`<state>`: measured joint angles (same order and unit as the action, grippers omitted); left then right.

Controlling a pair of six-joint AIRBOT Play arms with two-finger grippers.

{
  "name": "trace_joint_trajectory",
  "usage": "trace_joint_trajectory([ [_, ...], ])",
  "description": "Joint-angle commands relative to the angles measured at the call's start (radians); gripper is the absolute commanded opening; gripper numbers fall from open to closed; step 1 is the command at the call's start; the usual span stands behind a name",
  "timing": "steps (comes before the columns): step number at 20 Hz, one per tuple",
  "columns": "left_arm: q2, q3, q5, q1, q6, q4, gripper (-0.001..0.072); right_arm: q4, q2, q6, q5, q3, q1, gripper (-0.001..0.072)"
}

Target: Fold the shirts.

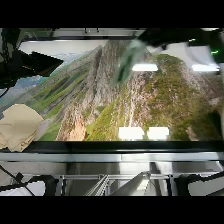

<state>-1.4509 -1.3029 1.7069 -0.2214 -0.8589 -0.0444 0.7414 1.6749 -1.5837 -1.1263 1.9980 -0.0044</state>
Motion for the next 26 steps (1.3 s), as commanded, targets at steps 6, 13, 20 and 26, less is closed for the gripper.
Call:
trace_joint_trajectory([
  [6,0.000,0.000,0.010,-0.001,-0.001,0.000,0.0014,0.449,-0.212,-0.169,-0.385,-0.012,-0.742,0.0014],
  [13,-0.001,0.003,0.009,0.019,-0.002,0.000,0.0013,0.654,-0.128,-0.081,-0.689,-0.102,-1.106,0.0014],
  [20,-0.001,0.002,-0.006,0.080,-0.001,0.000,0.0013,0.847,-0.129,-0.114,-0.718,-0.274,-1.201,0.0014],
  [26,-0.001,0.002,-0.033,0.093,-0.002,0.000,0.0014,0.886,-0.133,-0.093,-0.718,-0.299,-1.201,0.0547],
])
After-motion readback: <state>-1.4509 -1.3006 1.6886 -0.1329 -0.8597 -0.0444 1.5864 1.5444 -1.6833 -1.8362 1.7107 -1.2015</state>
